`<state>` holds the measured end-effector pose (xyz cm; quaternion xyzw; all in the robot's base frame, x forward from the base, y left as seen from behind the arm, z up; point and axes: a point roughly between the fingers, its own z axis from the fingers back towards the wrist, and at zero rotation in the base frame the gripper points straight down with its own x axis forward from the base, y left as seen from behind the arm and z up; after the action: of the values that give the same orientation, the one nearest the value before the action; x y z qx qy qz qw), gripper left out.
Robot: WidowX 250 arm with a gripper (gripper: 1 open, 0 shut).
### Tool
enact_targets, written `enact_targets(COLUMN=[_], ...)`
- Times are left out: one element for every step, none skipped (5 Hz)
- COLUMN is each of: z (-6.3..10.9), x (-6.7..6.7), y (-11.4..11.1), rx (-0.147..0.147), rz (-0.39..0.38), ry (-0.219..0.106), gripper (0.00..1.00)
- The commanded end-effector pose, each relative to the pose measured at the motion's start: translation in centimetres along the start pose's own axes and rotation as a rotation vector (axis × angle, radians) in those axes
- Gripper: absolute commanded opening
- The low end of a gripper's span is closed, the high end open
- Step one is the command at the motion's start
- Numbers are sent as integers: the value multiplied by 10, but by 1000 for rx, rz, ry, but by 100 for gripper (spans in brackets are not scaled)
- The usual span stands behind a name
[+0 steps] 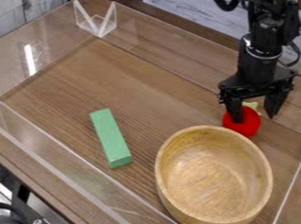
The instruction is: Move the red object to the left side of the table
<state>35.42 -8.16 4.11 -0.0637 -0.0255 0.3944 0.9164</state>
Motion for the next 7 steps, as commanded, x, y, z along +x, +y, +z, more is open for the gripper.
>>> enact_targets(z=[17, 27, 26, 22, 27, 33, 58], x=[8, 8, 4, 0, -3, -6, -2], y=[1, 5, 2, -3, -10, -16, -12], rx=[-39, -51, -65, -69, -72, -80, -132], rz=[-44, -65, 15, 79, 107, 130, 124], ry=[-21, -23, -40, -53, -62, -74, -69], gripper=[0, 0, 0, 0, 100, 0, 0])
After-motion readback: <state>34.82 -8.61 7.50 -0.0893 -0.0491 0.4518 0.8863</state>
